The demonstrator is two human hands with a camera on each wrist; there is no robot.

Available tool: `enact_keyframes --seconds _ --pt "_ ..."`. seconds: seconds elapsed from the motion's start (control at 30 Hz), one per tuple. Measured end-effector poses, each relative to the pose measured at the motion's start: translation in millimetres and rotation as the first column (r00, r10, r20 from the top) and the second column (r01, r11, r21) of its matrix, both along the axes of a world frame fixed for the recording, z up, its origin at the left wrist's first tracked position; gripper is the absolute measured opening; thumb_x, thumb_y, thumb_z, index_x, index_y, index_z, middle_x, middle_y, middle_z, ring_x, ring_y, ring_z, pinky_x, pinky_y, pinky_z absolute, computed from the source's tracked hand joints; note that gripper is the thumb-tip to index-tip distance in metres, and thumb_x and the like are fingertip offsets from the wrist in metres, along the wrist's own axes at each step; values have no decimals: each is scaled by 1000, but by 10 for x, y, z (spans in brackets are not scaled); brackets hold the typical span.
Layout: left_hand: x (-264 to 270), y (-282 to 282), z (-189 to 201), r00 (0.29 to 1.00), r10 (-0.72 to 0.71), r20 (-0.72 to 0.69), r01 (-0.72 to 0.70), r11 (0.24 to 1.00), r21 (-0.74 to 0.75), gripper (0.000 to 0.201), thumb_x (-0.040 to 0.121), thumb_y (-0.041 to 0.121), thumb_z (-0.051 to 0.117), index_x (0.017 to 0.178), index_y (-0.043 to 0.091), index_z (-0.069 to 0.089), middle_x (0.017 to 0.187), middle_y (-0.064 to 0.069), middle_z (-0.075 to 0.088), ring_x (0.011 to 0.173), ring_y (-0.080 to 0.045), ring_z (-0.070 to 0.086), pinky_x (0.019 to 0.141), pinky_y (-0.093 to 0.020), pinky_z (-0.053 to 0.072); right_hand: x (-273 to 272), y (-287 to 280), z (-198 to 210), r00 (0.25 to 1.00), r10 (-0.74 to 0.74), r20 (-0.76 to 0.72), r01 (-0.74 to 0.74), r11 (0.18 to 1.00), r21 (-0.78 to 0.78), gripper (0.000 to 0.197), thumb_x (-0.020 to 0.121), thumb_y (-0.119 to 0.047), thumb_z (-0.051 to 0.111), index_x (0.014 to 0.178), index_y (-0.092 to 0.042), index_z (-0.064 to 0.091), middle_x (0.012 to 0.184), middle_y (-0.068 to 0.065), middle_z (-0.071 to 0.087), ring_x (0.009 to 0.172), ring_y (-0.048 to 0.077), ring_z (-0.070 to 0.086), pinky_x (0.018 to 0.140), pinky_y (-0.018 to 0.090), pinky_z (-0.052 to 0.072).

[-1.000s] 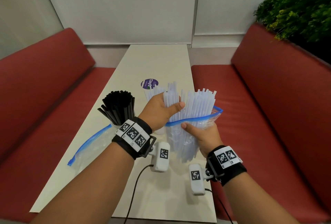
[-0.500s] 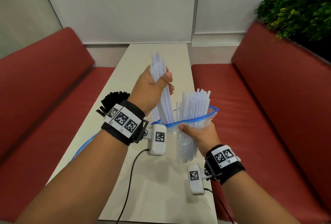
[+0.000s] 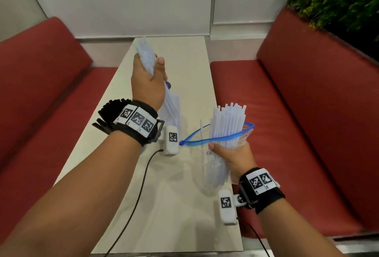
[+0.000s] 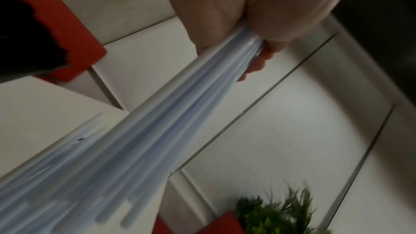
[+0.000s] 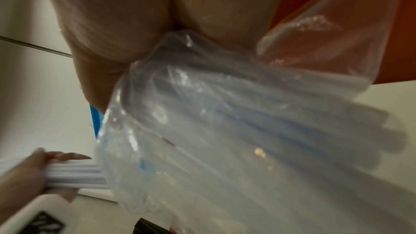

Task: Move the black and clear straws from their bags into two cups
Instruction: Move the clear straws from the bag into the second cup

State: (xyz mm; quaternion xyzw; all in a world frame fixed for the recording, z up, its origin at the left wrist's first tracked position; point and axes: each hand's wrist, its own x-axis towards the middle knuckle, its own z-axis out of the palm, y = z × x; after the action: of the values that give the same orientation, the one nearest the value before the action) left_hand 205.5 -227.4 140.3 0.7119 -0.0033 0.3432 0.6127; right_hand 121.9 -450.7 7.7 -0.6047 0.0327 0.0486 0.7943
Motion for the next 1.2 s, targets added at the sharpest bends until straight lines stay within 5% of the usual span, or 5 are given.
enact_keyframes --seconds 0.27,0.57,0.87,1.0,1.2 --pt "235 -130 -931 941 -68 -331 73 997 4 33 102 25 58 127 5 51 99 -8 65 79 -14 62 73 -7 49 -59 -133 -48 999 -2 -38 3 1000 28 43 67 -1 91 105 -14 77 104 21 77 98 41 73 96 68 53" --pt "237 -169 -1191 749 54 -660 164 951 263 34 96 41 62 88 11 49 82 -8 59 85 -32 58 76 -37 46 -60 -173 -3 1000 -1 -28 2 1000 30 39 75 10 81 104 -16 76 104 20 78 98 40 74 95 65 55" --pt "136 -11 -760 766 68 -639 200 920 337 80 84 40 79 148 11 41 144 -6 55 132 -23 54 106 -29 41 40 -156 55 1000 24 6 -24 998 55 41 68 -3 89 106 -14 77 111 27 75 107 49 71 96 70 53" --pt "-199 -41 -428 925 13 -381 100 956 276 34 92 44 67 115 19 67 112 2 72 107 -17 67 102 -40 52 92 -111 57 998 47 34 -49 997 57 44 70 -6 90 111 -14 76 114 29 74 109 50 70 97 72 51" --pt "-631 -231 -250 764 -205 -612 550 703 451 61 81 73 55 76 13 66 62 6 57 60 -12 51 64 -24 42 112 40 190 983 110 145 -119 991 53 48 73 -5 87 118 -14 72 119 26 73 113 45 69 100 65 52"
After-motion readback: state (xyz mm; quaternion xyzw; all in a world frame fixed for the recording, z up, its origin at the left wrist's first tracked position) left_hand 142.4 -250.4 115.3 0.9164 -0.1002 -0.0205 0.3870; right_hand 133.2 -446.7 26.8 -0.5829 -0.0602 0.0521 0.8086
